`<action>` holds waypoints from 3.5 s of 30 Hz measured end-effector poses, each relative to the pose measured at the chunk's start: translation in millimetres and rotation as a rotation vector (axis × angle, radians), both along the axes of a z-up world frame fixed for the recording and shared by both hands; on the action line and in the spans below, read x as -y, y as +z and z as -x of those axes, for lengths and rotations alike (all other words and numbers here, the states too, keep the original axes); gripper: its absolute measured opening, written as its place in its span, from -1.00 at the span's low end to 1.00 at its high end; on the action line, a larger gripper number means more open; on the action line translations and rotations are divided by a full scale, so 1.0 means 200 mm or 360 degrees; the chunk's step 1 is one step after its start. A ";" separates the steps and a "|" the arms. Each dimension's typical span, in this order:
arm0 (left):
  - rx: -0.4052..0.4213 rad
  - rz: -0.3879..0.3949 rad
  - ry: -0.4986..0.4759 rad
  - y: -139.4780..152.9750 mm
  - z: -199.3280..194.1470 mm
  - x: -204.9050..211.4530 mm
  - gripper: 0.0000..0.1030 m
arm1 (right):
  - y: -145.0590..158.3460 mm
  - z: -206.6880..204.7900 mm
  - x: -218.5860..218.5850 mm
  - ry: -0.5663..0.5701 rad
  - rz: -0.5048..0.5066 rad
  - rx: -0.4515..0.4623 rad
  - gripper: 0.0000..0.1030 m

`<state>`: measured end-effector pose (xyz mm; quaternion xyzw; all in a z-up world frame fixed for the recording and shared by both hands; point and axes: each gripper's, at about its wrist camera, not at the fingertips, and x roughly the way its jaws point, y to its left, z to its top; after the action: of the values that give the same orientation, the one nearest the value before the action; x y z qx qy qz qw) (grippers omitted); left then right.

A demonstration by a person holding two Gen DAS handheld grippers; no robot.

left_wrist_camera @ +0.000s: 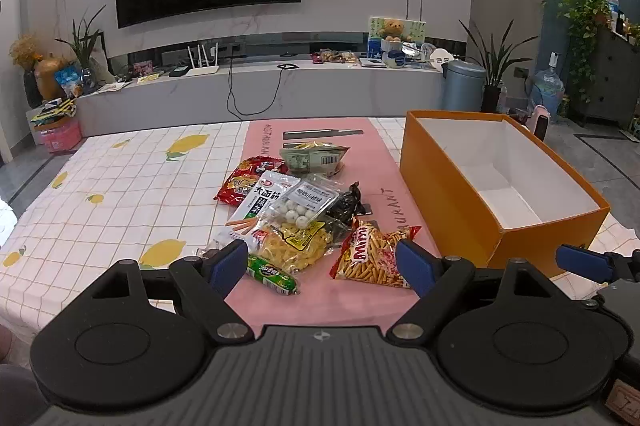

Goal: Organize snacks

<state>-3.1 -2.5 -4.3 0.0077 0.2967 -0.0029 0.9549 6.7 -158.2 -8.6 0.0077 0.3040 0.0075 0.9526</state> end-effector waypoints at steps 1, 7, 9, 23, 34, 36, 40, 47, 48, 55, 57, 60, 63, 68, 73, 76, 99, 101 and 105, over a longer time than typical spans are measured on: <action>-0.0001 -0.0002 0.0004 0.00 0.00 0.00 0.90 | 0.00 0.00 0.00 0.0004 -0.0003 -0.0001 0.93; -0.0006 -0.0011 0.0018 -0.01 0.00 -0.01 0.90 | 0.00 0.00 -0.01 0.0020 -0.0017 -0.0005 0.93; -0.0010 -0.0014 0.0018 -0.01 -0.01 -0.01 0.90 | -0.01 0.00 -0.01 0.0020 -0.0020 -0.0006 0.93; -0.0026 -0.0014 0.0011 -0.03 -0.02 -0.02 0.90 | -0.02 -0.01 0.00 0.0042 -0.0046 -0.0026 0.93; -0.0041 -0.0023 0.0021 -0.05 -0.02 -0.03 0.90 | -0.03 -0.02 0.00 0.0053 -0.0055 -0.0038 0.93; -0.0045 -0.0021 0.0022 -0.04 -0.02 -0.03 0.90 | -0.04 -0.02 0.00 0.0055 -0.0055 -0.0038 0.93; -0.0047 -0.0026 0.0023 -0.04 -0.02 -0.03 0.90 | -0.04 -0.02 0.00 0.0057 -0.0062 -0.0045 0.93; -0.0054 -0.0023 0.0023 -0.04 -0.02 -0.04 0.90 | -0.04 -0.02 0.01 0.0061 -0.0062 -0.0047 0.93; -0.0060 -0.0021 0.0023 -0.04 -0.02 -0.04 0.90 | -0.04 -0.02 0.01 0.0062 -0.0059 -0.0048 0.93; -0.0085 -0.0015 0.0033 -0.05 -0.03 -0.05 0.90 | -0.05 -0.03 -0.01 0.0068 -0.0043 -0.0054 0.93; -0.0086 -0.0013 0.0033 -0.05 -0.03 -0.05 0.90 | -0.06 -0.03 -0.01 0.0070 -0.0044 -0.0054 0.93; -0.0090 -0.0019 0.0036 -0.05 -0.03 -0.05 0.90 | -0.06 -0.03 -0.01 0.0073 -0.0040 -0.0058 0.93; -0.0085 -0.0037 0.0037 -0.05 -0.03 -0.04 0.90 | -0.06 -0.03 -0.01 0.0075 -0.0034 -0.0062 0.93; -0.0085 -0.0039 0.0038 -0.06 -0.03 -0.05 0.90 | -0.06 -0.03 -0.02 0.0095 -0.0026 -0.0054 0.93; -0.0078 -0.0046 0.0013 -0.07 -0.05 -0.06 0.90 | -0.10 -0.05 0.00 0.0152 0.0058 0.0056 0.93; -0.0038 -0.0057 0.0041 -0.08 -0.08 -0.11 0.90 | -0.13 -0.04 0.02 0.0234 0.0088 0.0152 0.93; 0.0040 -0.0085 0.0265 -0.22 -0.35 -0.52 0.90 | -0.40 -0.29 -0.23 0.0797 0.0218 0.0228 0.27; 0.0036 -0.0110 0.0251 -0.22 -0.37 -0.53 0.90 | -0.42 -0.34 -0.24 0.0811 0.0237 0.0194 0.12; -0.0017 -0.0145 0.0262 -0.27 -0.41 -0.54 0.90 | -0.46 -0.43 -0.25 0.0739 0.0279 0.0141 0.15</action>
<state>77.9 106.3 -58.6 0.0268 0.3014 0.0891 0.9490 93.5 -108.1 -100.1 -0.1455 0.2550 0.2001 0.9348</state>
